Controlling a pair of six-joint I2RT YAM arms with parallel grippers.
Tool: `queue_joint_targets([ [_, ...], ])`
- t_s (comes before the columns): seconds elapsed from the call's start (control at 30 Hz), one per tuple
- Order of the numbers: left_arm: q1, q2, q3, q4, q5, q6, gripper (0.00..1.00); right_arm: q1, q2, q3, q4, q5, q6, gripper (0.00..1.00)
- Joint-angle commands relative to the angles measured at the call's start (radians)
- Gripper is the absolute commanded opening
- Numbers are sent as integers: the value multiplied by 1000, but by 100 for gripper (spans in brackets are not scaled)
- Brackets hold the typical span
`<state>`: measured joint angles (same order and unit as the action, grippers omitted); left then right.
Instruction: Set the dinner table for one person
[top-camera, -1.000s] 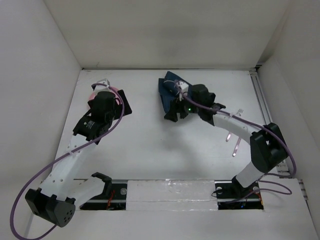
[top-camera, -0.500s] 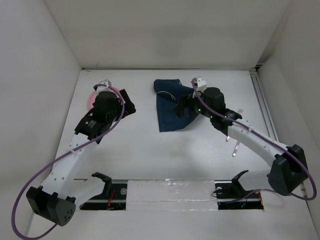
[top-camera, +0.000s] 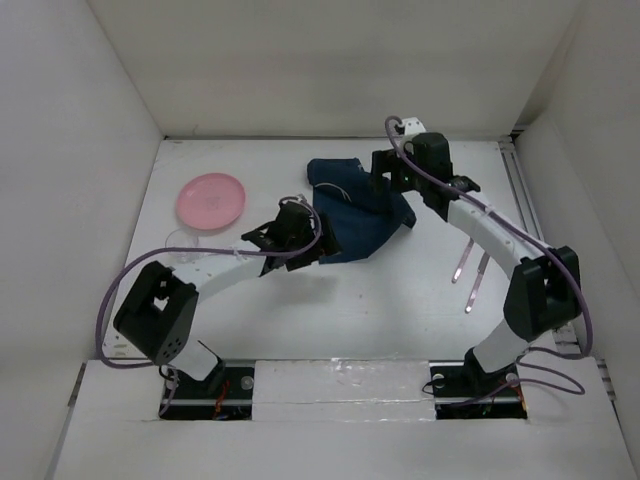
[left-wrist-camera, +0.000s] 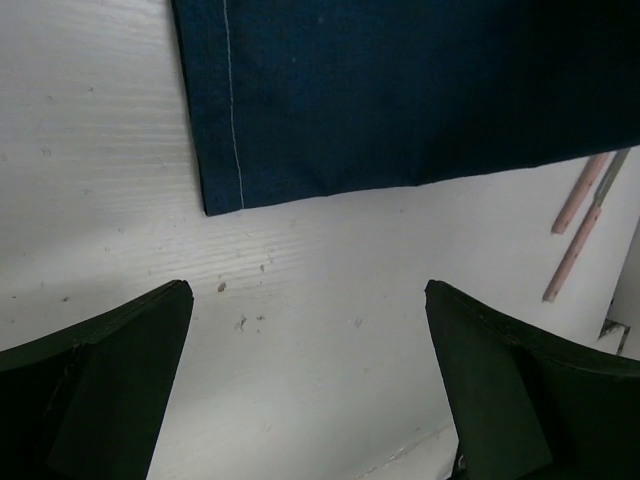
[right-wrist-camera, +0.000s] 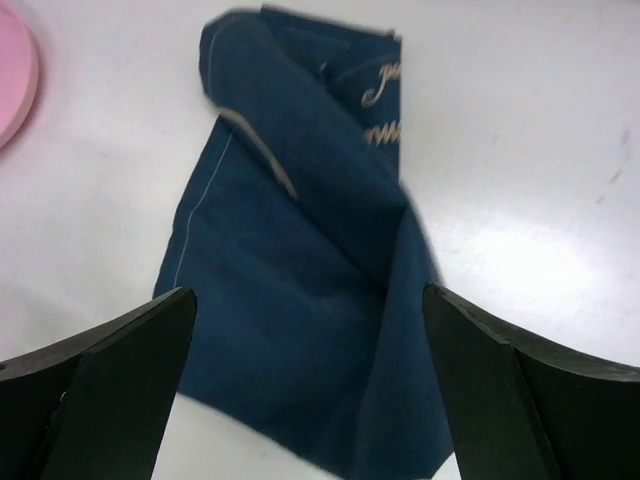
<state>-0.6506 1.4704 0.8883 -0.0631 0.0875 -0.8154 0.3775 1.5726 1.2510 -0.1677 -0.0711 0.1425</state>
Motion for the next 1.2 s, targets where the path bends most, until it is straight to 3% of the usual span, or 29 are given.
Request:
queue_joint_targets([
  [0.0, 0, 50, 52, 51, -38, -50, 100, -32, 73, 186, -58, -9, -138, 100],
  [0.17, 0, 232, 133, -10, -103, -50, 100, -42, 265, 419, -147, -100, -270, 100],
  [0.33, -9, 364, 241, -125, -164, -50, 100, -42, 570, 766, -415, -119, -412, 100],
  [0.43, -9, 413, 270, -145, -192, -59, 97, -42, 633, 818, -467, -191, -422, 100],
  [0.53, -9, 448, 281, -155, -204, -59, 83, -17, 633, 779, -411, -187, -431, 100],
  [0.6, -9, 462, 281, -164, -204, -59, 61, -3, 633, 755, -401, -174, -422, 100],
  [0.67, -9, 473, 281, -164, -204, -50, 51, 7, 644, 755, -401, -174, -422, 98],
  [0.7, -9, 482, 281, -164, -204, -50, 35, 8, 655, 765, -401, -165, -422, 97],
  [0.77, -9, 492, 281, -164, -204, -41, 26, 17, 655, 765, -401, -165, -422, 88],
  [0.83, -9, 502, 281, -164, -204, -41, 8, 17, 664, 765, -391, -174, -411, 75],
  [0.87, -9, 502, 281, -164, -204, -30, 0, 17, 664, 765, -391, -174, -402, 48],
  [0.97, -9, 502, 281, -155, -204, -21, 0, 17, 655, 739, -345, -174, -370, 14],
  [1.07, -9, 492, 304, -178, -253, -10, 0, 8, 629, 711, -302, -174, -330, 0],
  [1.17, -9, 470, 314, -202, -281, -1, 0, -5, 584, 683, -251, -174, -278, 0],
])
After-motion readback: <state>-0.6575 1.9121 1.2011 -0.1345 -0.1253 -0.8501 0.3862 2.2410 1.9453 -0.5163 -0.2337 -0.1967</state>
